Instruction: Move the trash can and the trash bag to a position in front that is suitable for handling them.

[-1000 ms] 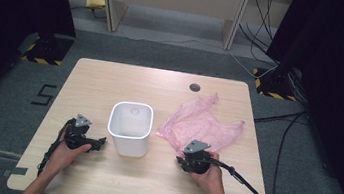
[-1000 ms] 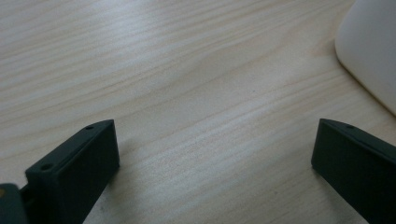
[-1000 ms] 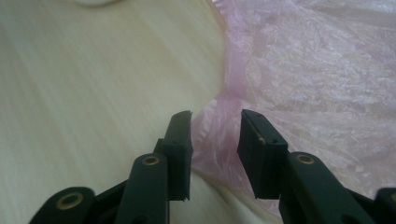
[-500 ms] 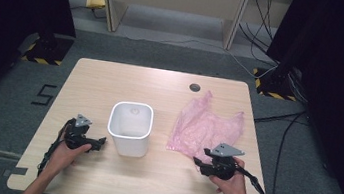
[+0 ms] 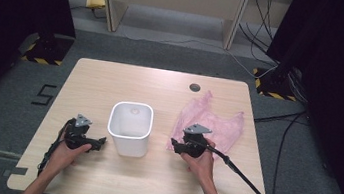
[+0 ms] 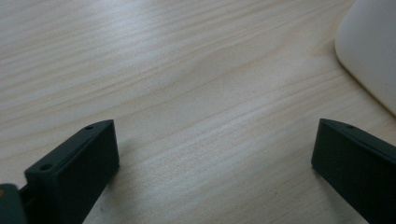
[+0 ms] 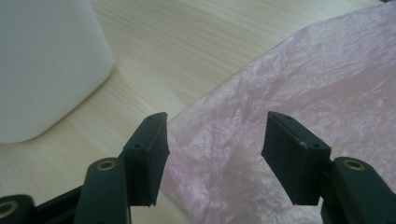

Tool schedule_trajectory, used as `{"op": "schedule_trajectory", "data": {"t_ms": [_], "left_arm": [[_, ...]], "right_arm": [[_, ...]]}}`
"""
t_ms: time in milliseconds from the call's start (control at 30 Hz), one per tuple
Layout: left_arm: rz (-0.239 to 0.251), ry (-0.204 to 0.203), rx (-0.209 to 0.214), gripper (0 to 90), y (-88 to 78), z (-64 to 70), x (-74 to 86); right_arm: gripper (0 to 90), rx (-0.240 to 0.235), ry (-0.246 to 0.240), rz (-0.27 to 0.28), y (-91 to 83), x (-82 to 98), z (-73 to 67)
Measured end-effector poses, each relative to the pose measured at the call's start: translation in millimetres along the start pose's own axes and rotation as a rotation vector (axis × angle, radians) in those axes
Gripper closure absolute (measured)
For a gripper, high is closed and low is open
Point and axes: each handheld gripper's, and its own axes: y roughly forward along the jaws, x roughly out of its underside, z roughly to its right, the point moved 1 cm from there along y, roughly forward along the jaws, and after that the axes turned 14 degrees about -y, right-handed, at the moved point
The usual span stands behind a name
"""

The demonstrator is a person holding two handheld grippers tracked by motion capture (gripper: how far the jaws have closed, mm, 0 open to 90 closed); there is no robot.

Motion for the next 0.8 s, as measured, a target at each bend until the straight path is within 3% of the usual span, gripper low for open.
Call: {"op": "schedule_trajectory", "data": {"t_ms": [167,233,333,467,533,733,800], "left_arm": [[0.000,0.000,0.000,0.0,0.0,0.0,0.0],[0.000,0.000,0.000,0.0,0.0,0.0,0.0],[0.000,0.000,0.000,0.0,0.0,0.0,0.0],[0.000,0.001,0.000,0.0,-0.1,0.0,0.1],[0.000,0.002,0.001,0.0,-0.1,0.1,0.1],[0.000,0.002,0.002,0.0,-0.1,0.1,0.1],[-0.001,0.002,0.002,0.0,-0.1,0.0,0.1]], "right_arm": [[43.1,0.017,-0.014,-0.057,15.4,2.9,0.6],[43.2,0.010,-0.055,-0.091,18.6,7.2,-0.7],[44.1,-0.015,-0.091,-0.080,16.5,8.1,-3.9],[44.1,-0.130,-0.183,-0.079,2.1,15.6,-16.2],[44.1,-0.184,-0.257,-0.083,-10.0,22.5,-21.6],[43.1,-0.218,-0.331,-0.085,-29.0,35.8,-20.3],[41.0,-0.216,-0.311,-0.024,-39.3,37.7,-14.1]]}}
